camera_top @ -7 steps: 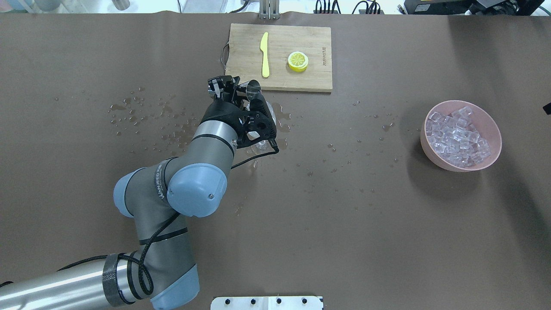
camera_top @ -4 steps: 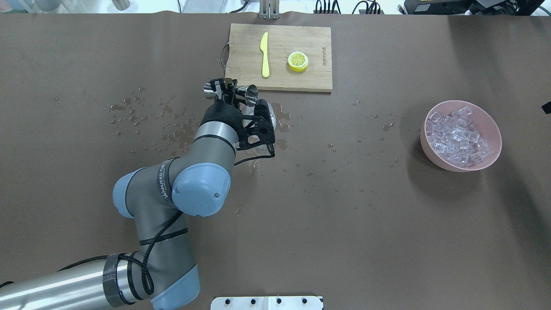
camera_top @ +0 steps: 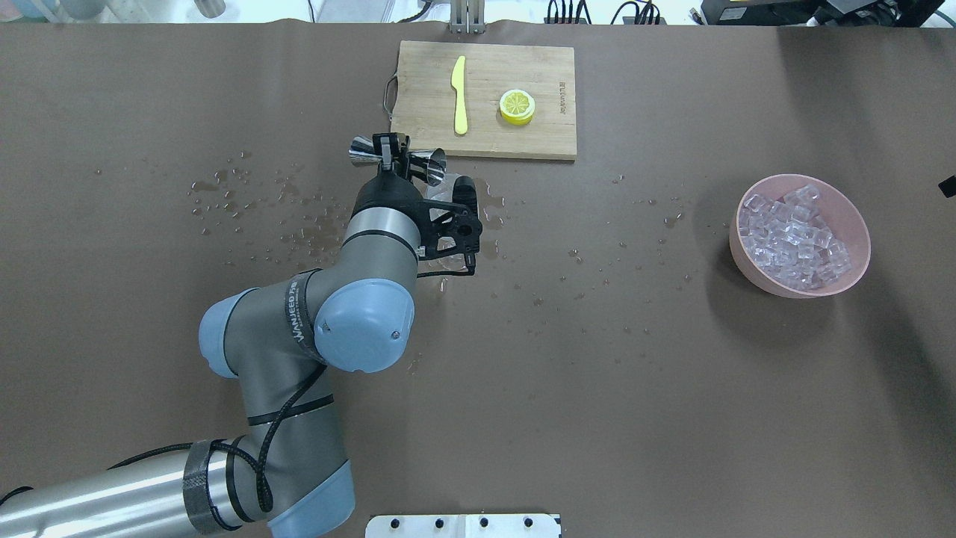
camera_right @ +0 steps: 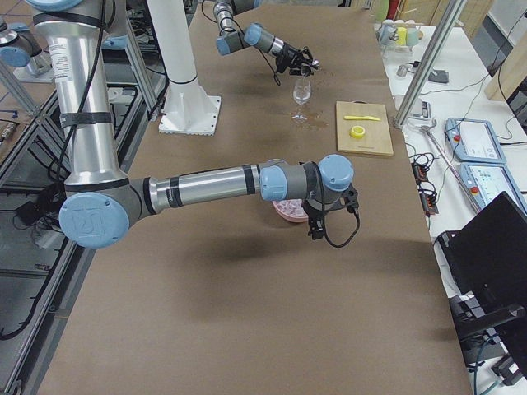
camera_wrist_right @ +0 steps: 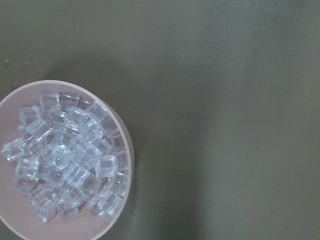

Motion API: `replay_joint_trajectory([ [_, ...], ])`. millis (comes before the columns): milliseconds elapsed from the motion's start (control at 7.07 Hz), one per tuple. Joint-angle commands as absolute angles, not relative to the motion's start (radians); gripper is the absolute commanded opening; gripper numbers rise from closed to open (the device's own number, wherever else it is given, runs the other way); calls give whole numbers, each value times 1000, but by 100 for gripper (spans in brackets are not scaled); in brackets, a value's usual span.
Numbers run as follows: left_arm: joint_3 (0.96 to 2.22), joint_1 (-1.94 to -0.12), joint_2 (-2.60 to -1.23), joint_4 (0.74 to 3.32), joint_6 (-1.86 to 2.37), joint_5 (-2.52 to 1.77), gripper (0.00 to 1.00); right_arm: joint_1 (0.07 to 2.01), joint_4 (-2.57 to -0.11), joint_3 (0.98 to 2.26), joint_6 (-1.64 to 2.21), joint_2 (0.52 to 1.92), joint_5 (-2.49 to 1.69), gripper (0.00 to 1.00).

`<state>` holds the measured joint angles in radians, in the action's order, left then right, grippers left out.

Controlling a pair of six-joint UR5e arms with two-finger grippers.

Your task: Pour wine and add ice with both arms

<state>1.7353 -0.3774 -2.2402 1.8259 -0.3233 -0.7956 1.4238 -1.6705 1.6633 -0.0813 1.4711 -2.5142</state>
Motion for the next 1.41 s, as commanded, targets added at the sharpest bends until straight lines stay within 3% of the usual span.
replay_joint_trajectory([
  [0,1756,-379,-2259,1748,-397,-793,0,1424,-1671,1663,-81,1471,-2514,100],
  [707,1776,-377,-2275,1620,-470,-795,0,1420,-1671,1664,-81,1471,-2514,100],
  [1131,1781,-402,-2234,1928,-79,-796,0,1420,-1671,1663,-81,1457,-2513,100],
  [1273,1782,-432,-2129,2085,51,-804,0,1420,-1671,1663,-81,1454,-2513,100],
])
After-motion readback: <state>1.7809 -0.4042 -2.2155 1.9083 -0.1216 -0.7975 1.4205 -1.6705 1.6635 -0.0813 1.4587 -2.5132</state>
